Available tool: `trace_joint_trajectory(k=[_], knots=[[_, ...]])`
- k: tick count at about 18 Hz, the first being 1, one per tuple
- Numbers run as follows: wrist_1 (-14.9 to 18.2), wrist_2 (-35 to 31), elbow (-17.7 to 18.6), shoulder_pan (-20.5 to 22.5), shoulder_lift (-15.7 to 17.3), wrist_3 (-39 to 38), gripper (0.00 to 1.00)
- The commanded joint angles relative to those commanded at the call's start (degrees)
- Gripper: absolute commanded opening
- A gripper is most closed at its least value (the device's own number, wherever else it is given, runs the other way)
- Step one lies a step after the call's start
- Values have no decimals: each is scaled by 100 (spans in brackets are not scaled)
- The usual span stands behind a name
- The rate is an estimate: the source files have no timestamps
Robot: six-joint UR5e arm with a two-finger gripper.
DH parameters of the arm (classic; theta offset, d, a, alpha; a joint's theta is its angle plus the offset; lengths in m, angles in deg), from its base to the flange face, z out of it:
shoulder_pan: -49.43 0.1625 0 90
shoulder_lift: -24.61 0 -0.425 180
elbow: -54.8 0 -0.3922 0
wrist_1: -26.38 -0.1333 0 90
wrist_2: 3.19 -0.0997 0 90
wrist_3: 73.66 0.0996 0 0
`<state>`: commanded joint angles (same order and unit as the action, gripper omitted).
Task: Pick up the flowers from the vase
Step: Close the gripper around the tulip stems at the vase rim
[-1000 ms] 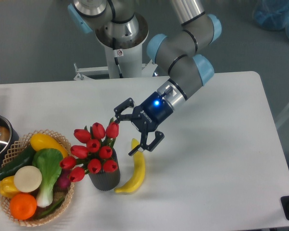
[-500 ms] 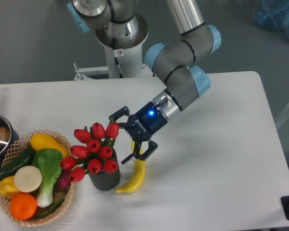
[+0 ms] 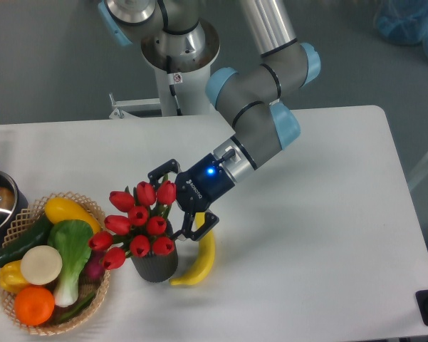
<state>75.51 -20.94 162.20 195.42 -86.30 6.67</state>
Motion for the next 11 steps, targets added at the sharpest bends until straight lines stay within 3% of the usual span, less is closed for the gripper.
trace_joint_trajectory(k=[3, 11], knots=[[0, -9, -9, -44, 0, -9, 99], [0, -18, -88, -62, -18, -229, 64]])
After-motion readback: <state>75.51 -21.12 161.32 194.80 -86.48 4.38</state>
